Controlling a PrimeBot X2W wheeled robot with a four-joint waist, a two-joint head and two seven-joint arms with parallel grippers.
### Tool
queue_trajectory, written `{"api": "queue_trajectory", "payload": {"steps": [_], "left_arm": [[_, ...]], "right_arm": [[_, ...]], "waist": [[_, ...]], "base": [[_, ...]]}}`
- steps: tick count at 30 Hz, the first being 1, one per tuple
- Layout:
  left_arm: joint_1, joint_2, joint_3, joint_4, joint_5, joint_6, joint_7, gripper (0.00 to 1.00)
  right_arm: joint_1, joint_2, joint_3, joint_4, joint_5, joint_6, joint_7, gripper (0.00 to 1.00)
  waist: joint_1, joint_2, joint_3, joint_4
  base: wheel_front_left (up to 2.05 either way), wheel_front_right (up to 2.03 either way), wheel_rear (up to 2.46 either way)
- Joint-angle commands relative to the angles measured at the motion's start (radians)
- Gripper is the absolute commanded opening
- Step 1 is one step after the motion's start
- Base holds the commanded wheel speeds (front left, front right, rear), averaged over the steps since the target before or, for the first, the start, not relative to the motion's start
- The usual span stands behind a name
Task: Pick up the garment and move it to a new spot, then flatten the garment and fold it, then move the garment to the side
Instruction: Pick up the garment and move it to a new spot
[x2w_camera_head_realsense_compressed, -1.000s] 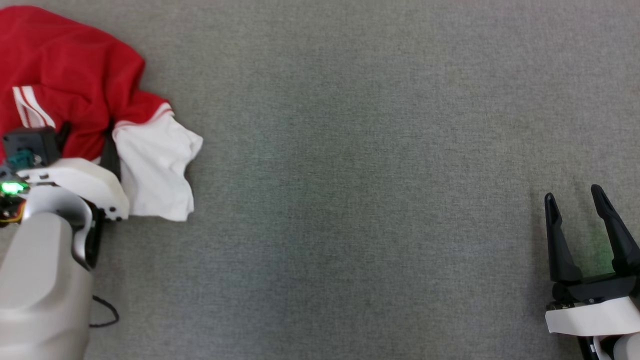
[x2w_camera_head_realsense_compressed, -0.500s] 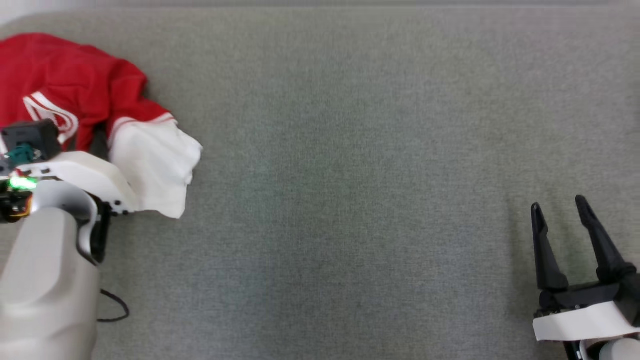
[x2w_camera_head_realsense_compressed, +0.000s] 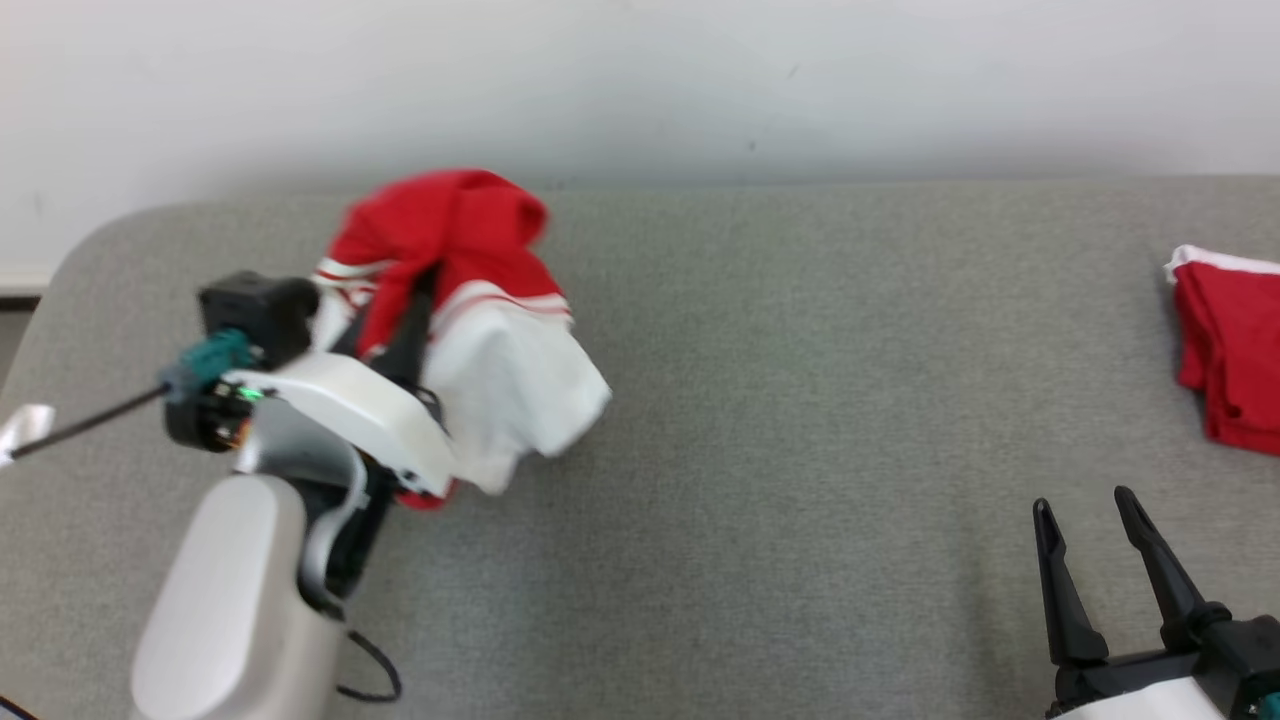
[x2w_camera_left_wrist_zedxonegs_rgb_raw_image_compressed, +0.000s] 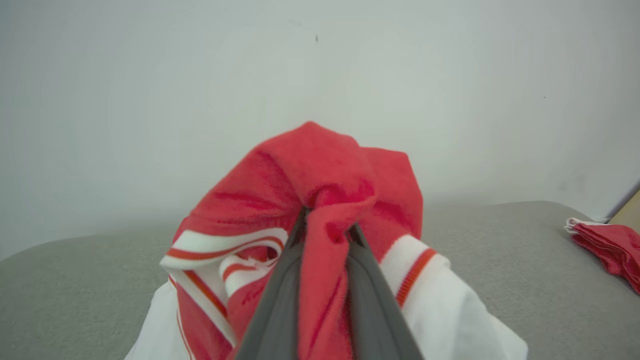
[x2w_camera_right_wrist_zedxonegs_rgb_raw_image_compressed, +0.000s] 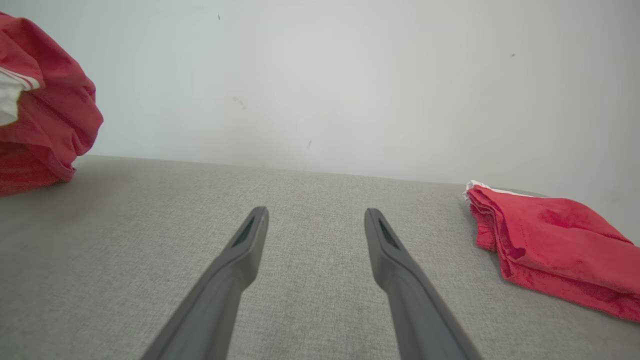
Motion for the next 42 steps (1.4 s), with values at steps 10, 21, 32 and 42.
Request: {"api": "queue_trajectory", "payload": {"steps": [10, 21, 32, 42], "left_arm": [[0.178, -0.009, -0.192, -0.366, -0.07, -0.02, 0.208, 0.0], [0.3, -0.078, -0.359, -0.174, -0.04, -0.001, 0.139, 0.0], [0.288, -0.121, -0.453, 0.151, 0.006, 0.038, -0.108, 1.0], [0.403, -0.108, -0.419, 0.105, -0.078, 0.088, -0.251, 1.0]], "right_arm": [[0.052, 0.013, -0.007, 0.003, 0.018, -0.002, -0.003, 1.0], [0.039, 0.023, -0.011, 0.024, 0.019, -0.002, -0.003, 1.0], [0.075, 0.031, -0.007, 0.075, 0.005, -0.002, -0.003, 1.0], [0.119, 0.024, -0.031, 0.085, 0.001, -0.002, -0.003, 1.0]], "waist": [[0.0001, 0.0, -0.071, -0.087], [0.0001, 0.0, -0.06, -0.176], [0.0001, 0.0, -0.073, -0.185], [0.0001, 0.0, -0.148, -0.137]], "base": [[0.0, 0.0, 0.0], [0.0, 0.0, 0.0], [0.0, 0.0, 0.0], [0.0, 0.0, 0.0]]}}
